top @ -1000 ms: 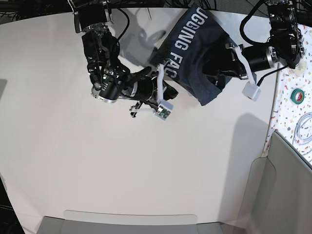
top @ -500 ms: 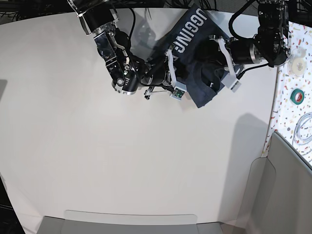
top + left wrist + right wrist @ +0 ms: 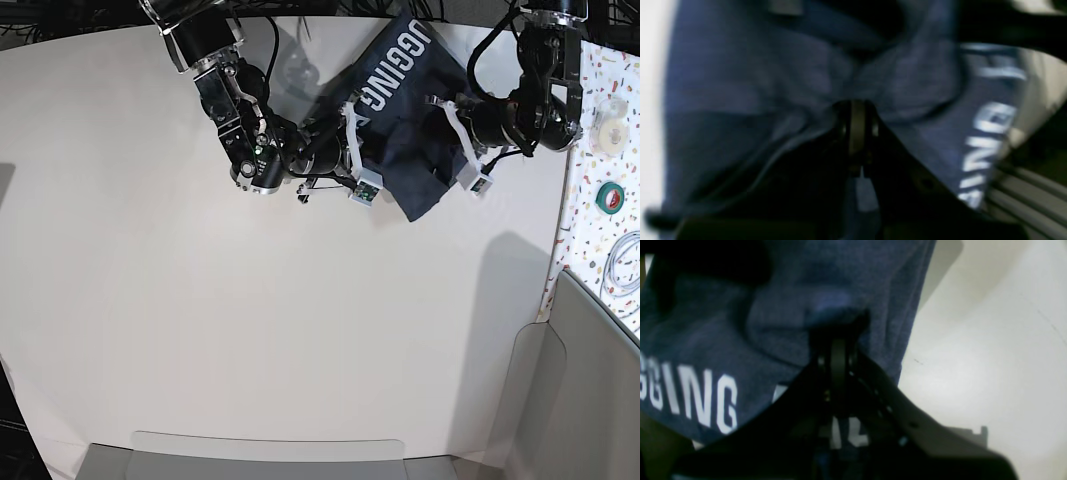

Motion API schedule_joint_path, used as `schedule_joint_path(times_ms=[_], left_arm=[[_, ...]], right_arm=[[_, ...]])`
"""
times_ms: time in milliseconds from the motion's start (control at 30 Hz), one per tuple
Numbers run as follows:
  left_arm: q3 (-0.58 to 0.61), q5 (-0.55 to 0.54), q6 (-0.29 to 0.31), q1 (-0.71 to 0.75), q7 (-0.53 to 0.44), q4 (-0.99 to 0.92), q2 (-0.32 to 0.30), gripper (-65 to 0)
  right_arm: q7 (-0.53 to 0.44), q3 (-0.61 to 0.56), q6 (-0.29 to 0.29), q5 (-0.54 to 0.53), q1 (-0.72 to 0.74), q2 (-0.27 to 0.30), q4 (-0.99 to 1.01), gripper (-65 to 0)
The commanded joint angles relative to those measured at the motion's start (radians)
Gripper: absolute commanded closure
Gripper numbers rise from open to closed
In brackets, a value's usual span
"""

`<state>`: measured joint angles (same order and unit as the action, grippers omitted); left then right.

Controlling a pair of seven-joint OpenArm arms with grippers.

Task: Layout the t-shirt on the table in an organized manner, then fold the t-shirt properly
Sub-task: 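Lower both grippers onto the folded bundle's edges to grasp it, then drag the folded navy shirt with the right gripper toward the table edge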

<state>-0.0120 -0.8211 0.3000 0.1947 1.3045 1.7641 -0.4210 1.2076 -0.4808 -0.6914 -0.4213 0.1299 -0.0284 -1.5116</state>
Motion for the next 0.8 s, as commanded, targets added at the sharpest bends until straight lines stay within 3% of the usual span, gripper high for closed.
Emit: schedule_joint_path(times_ms=[0,400,533,667,767], left_arm=[[-0.038,0.038,0.0,-0.01,-0.032,0.003,-0.012,-1.1],[-0.53,0.067,0.0,-0.008,-0.069,-0.002,0.112,-1.1],[-0.556,0.067,0.001,-0.004,-0.069,0.04,0.113,-1.1],[-0.556,0.067,0.001,0.018,-0.067,0.069,0.113,-1.1],[-0.556,0.067,0.001,0.025,-0.067,0.073,0.113,-1.1]], right_arm=[[0.013,0.0,-0.007,0.008,0.007,-0.005,-0.011,0.0],[-0.093,0.003,-0.007,0.005,0.02,-0.006,-0.034,0.0],[-0.134,0.093,-0.007,0.005,0.032,-0.018,-0.111,0.0],[-0.145,0.284,-0.007,0.005,0.034,-0.124,-0.143,0.0],[-0.143,0.33,-0.007,0.006,0.038,-0.129,-0.131,0.0]])
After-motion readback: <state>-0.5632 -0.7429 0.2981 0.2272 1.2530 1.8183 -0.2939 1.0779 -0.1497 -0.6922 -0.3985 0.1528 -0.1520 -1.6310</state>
